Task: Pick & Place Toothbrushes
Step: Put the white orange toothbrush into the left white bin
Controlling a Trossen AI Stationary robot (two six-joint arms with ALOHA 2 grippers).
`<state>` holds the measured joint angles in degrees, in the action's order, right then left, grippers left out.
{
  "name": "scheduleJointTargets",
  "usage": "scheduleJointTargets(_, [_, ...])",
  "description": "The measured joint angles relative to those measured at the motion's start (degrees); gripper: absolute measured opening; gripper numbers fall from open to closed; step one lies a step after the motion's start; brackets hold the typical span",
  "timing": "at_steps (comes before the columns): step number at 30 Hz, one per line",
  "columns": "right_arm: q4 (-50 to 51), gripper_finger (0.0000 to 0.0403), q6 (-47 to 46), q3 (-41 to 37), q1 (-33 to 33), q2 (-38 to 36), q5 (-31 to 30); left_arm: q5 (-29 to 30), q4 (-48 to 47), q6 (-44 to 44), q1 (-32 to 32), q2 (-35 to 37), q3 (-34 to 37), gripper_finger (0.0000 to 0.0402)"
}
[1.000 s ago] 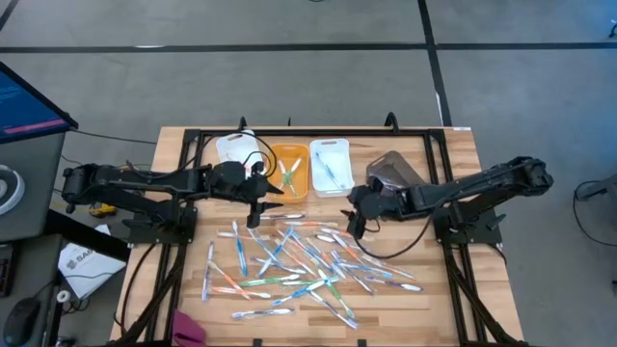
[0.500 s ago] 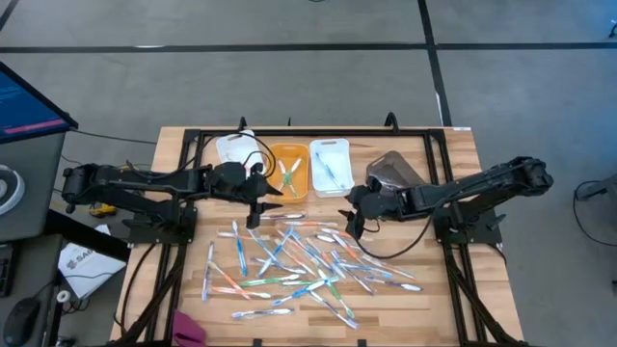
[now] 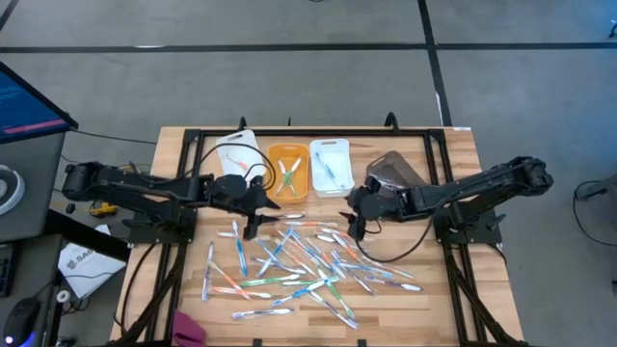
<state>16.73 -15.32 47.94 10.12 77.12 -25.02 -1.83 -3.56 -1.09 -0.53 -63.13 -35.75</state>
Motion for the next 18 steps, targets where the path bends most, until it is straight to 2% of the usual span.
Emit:
scheduleJointTargets(5, [7.32, 0.0221, 1.78, 0.00, 2.73, 0.00, 1.20, 0.01, 0.16, -1.35, -2.16, 0.00, 0.00, 0.0154])
scheduleJointTargets(13, [9.81, 0.0221, 1.41, 0.00, 8.45, 0.00, 1.25, 0.06, 0.75, -4.00, -2.83, 0.00, 0.00, 0.0154])
scheduleJointTargets(18, [17.10, 0.0221, -8.23, 0.00, 10.66, 0.00, 1.36, 0.07, 0.75, -4.37, -2.83, 0.00, 0.00, 0.0154])
